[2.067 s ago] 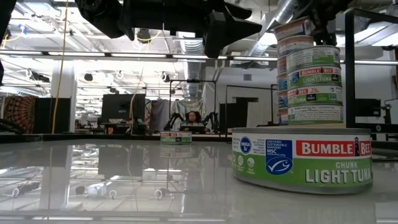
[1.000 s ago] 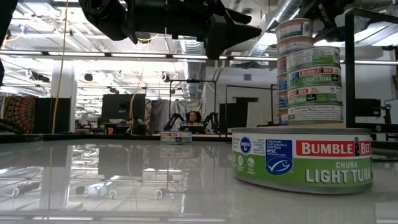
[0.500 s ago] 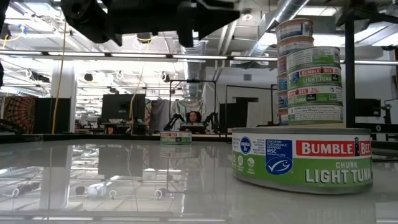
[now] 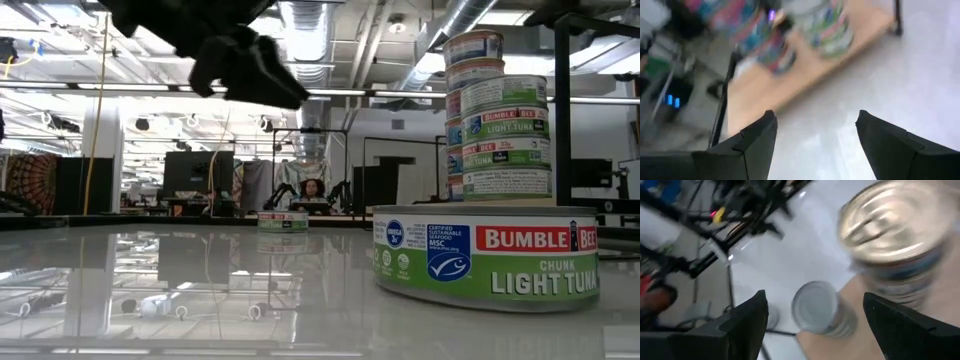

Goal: Stack canned seafood by type on shelf
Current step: Stack the green tuna can on the green tuna can on the shelf

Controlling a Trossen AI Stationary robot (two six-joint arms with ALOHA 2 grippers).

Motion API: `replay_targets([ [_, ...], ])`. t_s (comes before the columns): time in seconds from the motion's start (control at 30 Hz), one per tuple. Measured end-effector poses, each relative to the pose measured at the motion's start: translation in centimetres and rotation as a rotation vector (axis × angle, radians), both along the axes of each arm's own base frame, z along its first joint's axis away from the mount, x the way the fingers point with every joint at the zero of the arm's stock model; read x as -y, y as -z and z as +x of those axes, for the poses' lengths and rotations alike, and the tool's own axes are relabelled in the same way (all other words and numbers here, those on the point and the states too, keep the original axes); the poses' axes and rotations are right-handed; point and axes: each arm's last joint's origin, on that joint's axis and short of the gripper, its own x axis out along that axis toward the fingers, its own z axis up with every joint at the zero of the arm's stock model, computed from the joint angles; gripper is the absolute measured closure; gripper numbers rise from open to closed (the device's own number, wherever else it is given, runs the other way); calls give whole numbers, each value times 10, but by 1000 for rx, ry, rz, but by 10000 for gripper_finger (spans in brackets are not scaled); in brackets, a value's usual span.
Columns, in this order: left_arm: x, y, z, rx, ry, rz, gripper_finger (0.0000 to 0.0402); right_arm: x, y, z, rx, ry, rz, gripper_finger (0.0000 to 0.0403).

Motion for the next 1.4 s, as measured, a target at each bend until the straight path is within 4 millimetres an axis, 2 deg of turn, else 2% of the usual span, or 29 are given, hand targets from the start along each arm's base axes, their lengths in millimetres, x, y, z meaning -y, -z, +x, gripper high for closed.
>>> replay_targets([
  [0.23, -5, -9, -20, -51, -135, -58, 141, -15, 32, 18, -69, -129, 115, 59],
  [0.4, -5, -13, -24, -39, -153, -97, 141, -32, 31, 35, -26, -249, 125, 59],
  [0.6, -5, -11, -26, -56, -168, -124, 141, -61, 24, 64, 89, -355, -23, 59],
  [0.73, -4, -9, -27, -84, -155, -139, 141, -86, 29, 88, 113, -425, -138, 59],
  [1.0, -1, -6, -29, -110, -153, -153, 141, -127, 57, 137, -35, -435, -333, 59],
  [1.27, 7, -3, -24, -142, 49, -333, 141, -157, 59, 169, -135, -434, -464, 81],
  [1.4, 16, 5, -16, -141, 67, -388, 141, -172, 61, 179, -160, -388, -554, 94],
])
